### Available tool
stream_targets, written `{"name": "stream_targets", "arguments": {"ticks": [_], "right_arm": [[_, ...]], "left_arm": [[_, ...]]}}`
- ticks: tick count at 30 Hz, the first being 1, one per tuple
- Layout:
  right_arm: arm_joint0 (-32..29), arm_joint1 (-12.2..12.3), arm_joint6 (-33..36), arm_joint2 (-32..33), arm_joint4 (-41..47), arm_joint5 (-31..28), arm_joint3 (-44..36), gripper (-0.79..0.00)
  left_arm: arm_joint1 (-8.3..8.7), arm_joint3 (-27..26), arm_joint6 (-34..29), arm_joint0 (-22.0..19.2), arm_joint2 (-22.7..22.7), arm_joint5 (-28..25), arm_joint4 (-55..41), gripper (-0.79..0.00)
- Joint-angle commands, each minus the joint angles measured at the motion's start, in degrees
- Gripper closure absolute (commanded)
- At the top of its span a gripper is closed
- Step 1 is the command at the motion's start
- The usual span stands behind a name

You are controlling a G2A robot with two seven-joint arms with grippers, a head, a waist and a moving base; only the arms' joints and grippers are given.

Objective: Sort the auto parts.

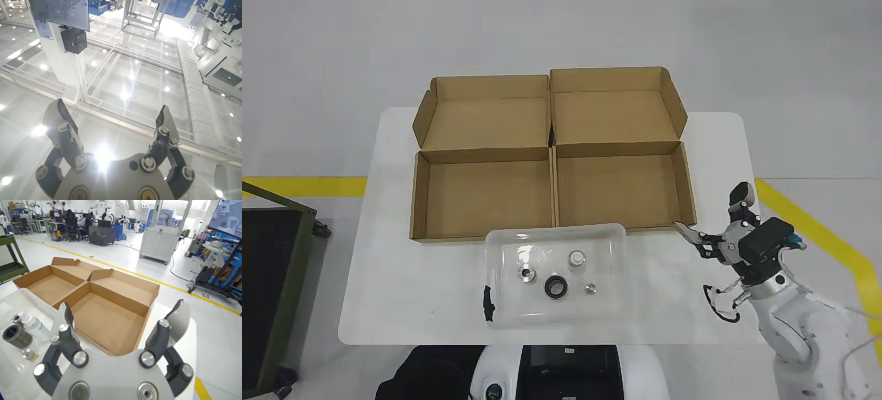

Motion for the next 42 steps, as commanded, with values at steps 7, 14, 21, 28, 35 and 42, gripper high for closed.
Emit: {"name": "stream_targets", "arguments": {"ticks": [7,14,21,28,35,42], "right_arm": [[3.6,-0.1,2.9,-6.5,5.1,-3.1,-0.4,-0.785],[6.6,0.2,5.6,-11.1,4.5,-8.1,0.7,-0.785],[8.7,0.7,10.4,-15.2,4.0,-14.7,1.2,-0.785],[11.1,0.8,13.8,-20.2,2.4,-16.6,3.1,-0.785],[13.2,0.8,15.5,-24.4,-0.1,-17.0,6.1,-0.785],[14.8,1.1,18.9,-26.8,-2.4,-18.2,7.3,-0.785]], "left_arm": [[0.0,0.0,0.0,0.0,0.0,0.0,0.0,-0.785],[0.0,0.0,0.0,0.0,0.0,0.0,0.0,-0.785],[0.0,0.0,0.0,0.0,0.0,0.0,0.0,-0.785],[0.0,0.0,0.0,0.0,0.0,0.0,0.0,-0.785],[0.0,0.0,0.0,0.0,0.0,0.0,0.0,-0.785],[0.0,0.0,0.0,0.0,0.0,0.0,0.0,-0.785]]}}
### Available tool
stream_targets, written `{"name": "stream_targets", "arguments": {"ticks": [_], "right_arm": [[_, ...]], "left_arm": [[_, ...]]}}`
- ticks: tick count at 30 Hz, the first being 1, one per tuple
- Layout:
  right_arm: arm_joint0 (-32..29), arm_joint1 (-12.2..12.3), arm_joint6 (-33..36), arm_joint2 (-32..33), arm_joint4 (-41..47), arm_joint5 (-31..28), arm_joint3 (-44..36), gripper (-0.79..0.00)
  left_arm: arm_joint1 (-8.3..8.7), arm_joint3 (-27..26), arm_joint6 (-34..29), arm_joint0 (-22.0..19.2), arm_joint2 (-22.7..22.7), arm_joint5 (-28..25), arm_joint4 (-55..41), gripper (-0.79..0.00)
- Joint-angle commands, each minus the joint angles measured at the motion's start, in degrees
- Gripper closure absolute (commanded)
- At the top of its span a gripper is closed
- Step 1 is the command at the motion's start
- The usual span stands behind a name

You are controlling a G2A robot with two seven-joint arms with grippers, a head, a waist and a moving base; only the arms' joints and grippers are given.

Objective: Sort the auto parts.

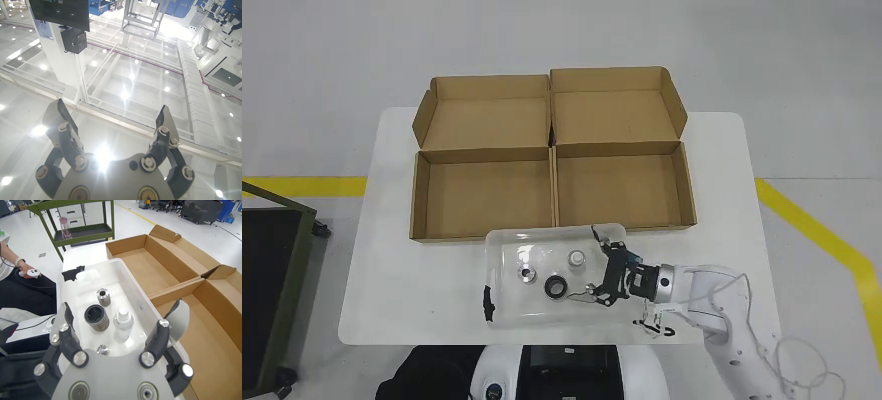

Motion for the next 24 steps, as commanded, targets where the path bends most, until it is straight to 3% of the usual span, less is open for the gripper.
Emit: {"name": "stream_targets", "arguments": {"ticks": [1,11,12,16,18,24], "right_arm": [[0.6,0.1,0.8,-0.6,-0.5,-0.2,0.5,-0.785],[3.4,0.2,2.0,-3.7,-3.5,0.4,3.7,-0.785],[3.5,0.3,1.9,-3.8,-3.8,0.5,4.1,-0.76],[3.8,0.5,1.6,-4.2,-4.9,0.9,5.5,-0.511],[3.9,0.6,1.5,-4.2,-5.4,1.2,6.0,-0.437],[4.1,0.8,0.5,-4.1,-5.5,2.6,7.1,-0.372]], "left_arm": [[0.0,0.0,0.0,0.0,0.0,0.0,0.0,-0.785],[0.0,0.0,0.0,0.0,0.0,0.0,0.0,-0.785],[0.0,0.0,0.0,0.0,0.0,0.0,0.0,-0.785],[0.0,0.0,0.0,0.0,0.0,0.0,0.0,-0.785],[0.0,0.0,0.0,0.0,0.0,0.0,0.0,-0.785],[0.0,0.0,0.0,0.0,0.0,0.0,0.0,-0.785]]}}
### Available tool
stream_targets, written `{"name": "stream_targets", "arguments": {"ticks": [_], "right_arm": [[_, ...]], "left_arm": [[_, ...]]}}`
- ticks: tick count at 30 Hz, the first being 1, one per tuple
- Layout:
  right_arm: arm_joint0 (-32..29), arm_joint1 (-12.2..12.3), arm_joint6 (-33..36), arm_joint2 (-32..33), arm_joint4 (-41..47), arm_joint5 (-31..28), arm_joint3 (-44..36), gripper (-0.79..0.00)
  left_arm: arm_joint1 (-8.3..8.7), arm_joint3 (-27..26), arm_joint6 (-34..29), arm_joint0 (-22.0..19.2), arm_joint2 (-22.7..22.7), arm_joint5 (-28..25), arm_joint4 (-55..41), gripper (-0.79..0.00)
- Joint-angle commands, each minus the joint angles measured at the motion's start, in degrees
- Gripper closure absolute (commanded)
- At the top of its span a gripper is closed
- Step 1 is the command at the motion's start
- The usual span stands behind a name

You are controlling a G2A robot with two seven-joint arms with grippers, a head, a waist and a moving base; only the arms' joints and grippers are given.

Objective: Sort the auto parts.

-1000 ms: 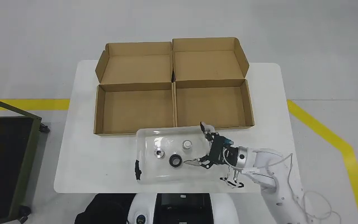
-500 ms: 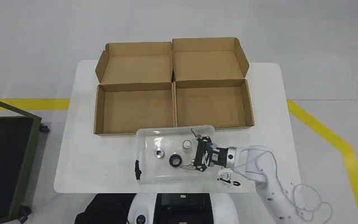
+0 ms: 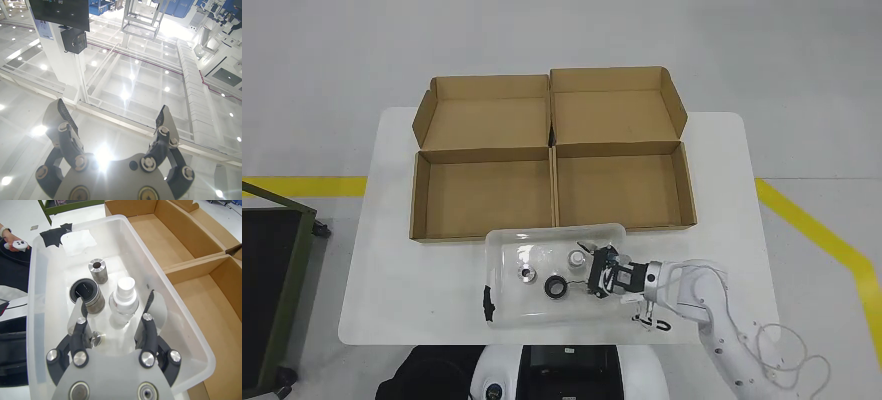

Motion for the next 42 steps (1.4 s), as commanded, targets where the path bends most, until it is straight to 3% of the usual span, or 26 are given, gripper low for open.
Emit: {"name": "stream_targets", "arguments": {"ticks": [1,7,11,12,13,15,16,28,42], "right_arm": [[0.1,0.1,-0.2,0.0,0.0,0.4,0.3,-0.369],[0.8,0.2,-0.8,-0.6,0.3,1.2,1.3,-0.372],[1.3,0.2,-1.2,-0.9,0.8,1.9,1.8,-0.317],[1.4,0.2,-1.2,-0.9,0.9,1.9,1.7,-0.222],[1.4,0.3,-1.3,-0.8,1.0,2.0,1.7,-0.191],[1.4,0.4,-1.4,-0.6,1.4,1.8,1.5,-0.012],[1.4,0.4,-1.4,-0.5,1.5,1.8,1.4,0.0],[0.8,1.4,-2.8,4.3,6.9,1.1,-4.3,0.0],[0.4,1.1,-11.0,5.0,19.4,6.8,-7.1,0.0]], "left_arm": [[0.0,0.0,0.0,0.0,0.0,0.0,0.0,-0.785],[0.0,0.0,0.0,0.0,0.0,0.0,0.0,-0.785],[0.0,0.0,0.0,0.0,0.0,0.0,0.0,-0.785],[0.0,0.0,0.0,0.0,0.0,0.0,0.0,-0.785],[0.0,0.0,0.0,0.0,0.0,0.0,0.0,-0.785],[0.0,0.0,0.0,0.0,0.0,0.0,0.0,-0.785],[0.0,0.0,0.0,0.0,0.0,0.0,0.0,-0.785],[0.0,0.0,0.0,0.0,0.0,0.0,0.0,-0.785],[0.0,0.0,0.0,0.0,0.0,0.0,0.0,-0.785]]}}
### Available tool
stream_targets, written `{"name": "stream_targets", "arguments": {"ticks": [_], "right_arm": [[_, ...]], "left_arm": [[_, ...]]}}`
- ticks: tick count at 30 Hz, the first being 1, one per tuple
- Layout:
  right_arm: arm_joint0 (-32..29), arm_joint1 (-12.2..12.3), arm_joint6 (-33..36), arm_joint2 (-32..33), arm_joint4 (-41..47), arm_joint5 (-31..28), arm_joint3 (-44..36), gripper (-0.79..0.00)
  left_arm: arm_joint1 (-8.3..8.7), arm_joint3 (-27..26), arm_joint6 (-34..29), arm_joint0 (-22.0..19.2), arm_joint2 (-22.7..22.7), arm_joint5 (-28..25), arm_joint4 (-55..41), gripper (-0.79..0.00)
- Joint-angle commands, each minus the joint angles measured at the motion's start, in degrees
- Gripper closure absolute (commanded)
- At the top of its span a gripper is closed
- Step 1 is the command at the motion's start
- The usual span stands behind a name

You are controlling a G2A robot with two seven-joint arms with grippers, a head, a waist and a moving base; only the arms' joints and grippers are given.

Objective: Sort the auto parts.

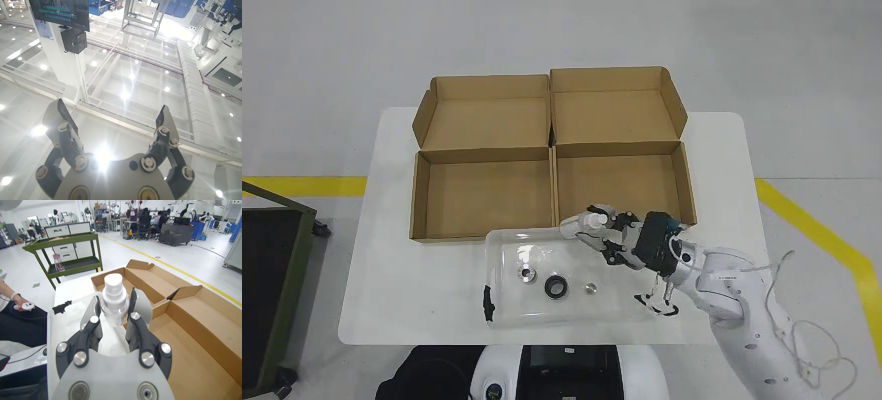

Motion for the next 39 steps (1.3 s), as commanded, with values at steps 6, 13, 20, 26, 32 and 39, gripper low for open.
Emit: {"name": "stream_targets", "arguments": {"ticks": [6,13,20,26,32,39], "right_arm": [[0.9,-0.7,-6.0,-1.0,8.7,4.0,0.5,0.0],[2.6,-1.1,-8.9,0.4,15.3,5.9,-0.9,0.0],[2.3,-1.3,-11.1,2.3,18.5,9.0,-2.6,0.0],[2.3,-1.7,-12.9,2.4,23.5,9.2,-3.2,0.0],[2.4,-1.9,-13.0,2.7,26.7,9.4,-3.8,0.0],[2.6,-2.1,-12.2,2.7,26.7,9.2,-3.5,0.0]], "left_arm": [[0.0,0.0,0.0,0.0,0.0,0.0,0.0,-0.785],[0.0,0.0,0.0,0.0,0.0,0.0,0.0,-0.785],[0.0,0.0,0.0,0.0,0.0,0.0,0.0,-0.785],[0.0,0.0,0.0,0.0,0.0,0.0,0.0,-0.785],[0.0,0.0,0.0,0.0,0.0,0.0,0.0,-0.785],[0.0,0.0,0.0,0.0,0.0,0.0,0.0,-0.785]]}}
